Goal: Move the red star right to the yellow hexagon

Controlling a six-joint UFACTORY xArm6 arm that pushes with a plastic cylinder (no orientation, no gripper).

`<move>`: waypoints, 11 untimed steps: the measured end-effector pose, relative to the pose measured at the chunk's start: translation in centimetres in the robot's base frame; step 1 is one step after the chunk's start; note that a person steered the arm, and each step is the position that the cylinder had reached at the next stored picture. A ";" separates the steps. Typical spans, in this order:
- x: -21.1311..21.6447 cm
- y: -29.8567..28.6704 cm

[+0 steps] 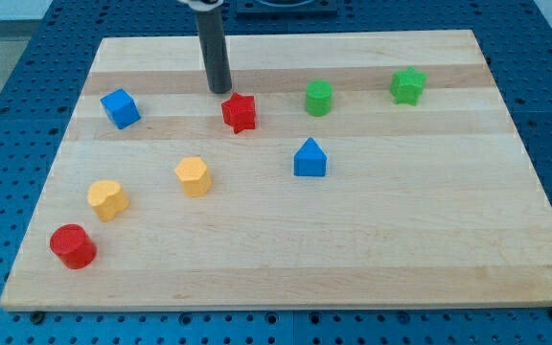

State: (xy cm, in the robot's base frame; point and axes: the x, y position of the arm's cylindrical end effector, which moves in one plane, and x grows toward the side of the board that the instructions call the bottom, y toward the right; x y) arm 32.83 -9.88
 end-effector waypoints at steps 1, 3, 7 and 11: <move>5.2 1.0; 2.6 0.7; 6.8 7.1; 4.4 3.7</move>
